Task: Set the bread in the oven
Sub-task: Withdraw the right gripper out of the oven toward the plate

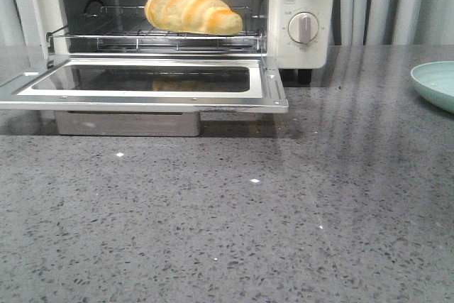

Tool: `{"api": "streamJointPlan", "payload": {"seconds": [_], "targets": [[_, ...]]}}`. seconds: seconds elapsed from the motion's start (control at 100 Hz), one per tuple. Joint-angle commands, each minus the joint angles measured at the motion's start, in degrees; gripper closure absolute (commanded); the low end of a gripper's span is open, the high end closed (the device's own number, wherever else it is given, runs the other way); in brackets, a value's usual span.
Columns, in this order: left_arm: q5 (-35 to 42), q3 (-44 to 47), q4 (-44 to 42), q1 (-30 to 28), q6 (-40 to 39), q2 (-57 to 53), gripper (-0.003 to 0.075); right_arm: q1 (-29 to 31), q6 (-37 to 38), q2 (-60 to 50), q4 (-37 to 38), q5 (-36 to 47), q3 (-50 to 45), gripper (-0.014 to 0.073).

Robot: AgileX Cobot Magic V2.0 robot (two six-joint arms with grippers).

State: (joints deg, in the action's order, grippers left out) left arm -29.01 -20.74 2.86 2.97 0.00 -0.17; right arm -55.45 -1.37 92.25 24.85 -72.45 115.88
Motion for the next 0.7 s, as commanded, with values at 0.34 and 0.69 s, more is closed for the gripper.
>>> {"api": "streamJointPlan", "payload": {"seconds": [0.34, 0.69], "targets": [[5.2, 0.07, 0.94, -0.07, 0.0, -1.43, 0.0741, 0.21, 1.0, -10.73, 3.86, -2.87, 1.18, 0.0242], [5.2, 0.07, 0.94, -0.07, 0.0, -1.43, 0.0741, 8.8, 3.46, -15.21, 5.39, -2.87, -5.39, 0.0242]]}}
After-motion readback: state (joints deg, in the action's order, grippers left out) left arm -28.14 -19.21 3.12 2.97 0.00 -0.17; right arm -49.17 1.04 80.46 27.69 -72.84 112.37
